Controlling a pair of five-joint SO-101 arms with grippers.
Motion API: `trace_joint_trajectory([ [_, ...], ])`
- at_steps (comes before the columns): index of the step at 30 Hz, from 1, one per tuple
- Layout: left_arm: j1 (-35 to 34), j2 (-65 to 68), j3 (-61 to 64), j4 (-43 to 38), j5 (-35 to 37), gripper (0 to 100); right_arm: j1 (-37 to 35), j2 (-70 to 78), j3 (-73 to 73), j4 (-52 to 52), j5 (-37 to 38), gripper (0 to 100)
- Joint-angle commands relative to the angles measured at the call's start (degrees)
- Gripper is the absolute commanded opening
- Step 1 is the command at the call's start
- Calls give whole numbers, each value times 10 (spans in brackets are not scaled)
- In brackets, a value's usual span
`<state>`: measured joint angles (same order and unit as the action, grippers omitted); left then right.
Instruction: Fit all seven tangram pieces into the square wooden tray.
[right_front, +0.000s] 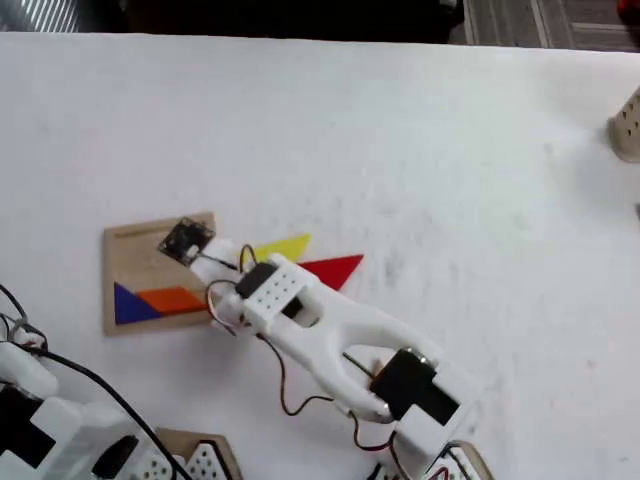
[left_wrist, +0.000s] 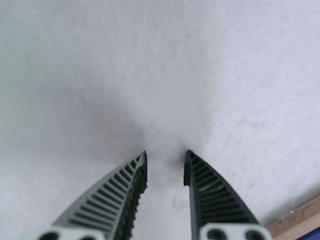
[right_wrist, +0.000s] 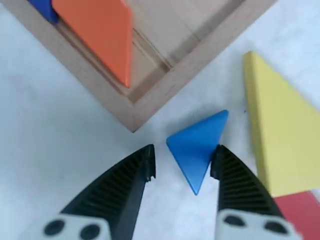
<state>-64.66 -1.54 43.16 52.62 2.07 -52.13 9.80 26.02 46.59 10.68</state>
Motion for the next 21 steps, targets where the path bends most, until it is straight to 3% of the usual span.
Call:
trace_joint_trajectory([
  [1,2,5,-16,-18,-8,131,-7,-6,-26,-15,-18,180],
  [14,3,5,-16,-18,-8,131,7,-6,-26,-19,-59,176],
  [21,3,5,-16,-18,-8,131,27,-8,-26,-19,-59,81],
])
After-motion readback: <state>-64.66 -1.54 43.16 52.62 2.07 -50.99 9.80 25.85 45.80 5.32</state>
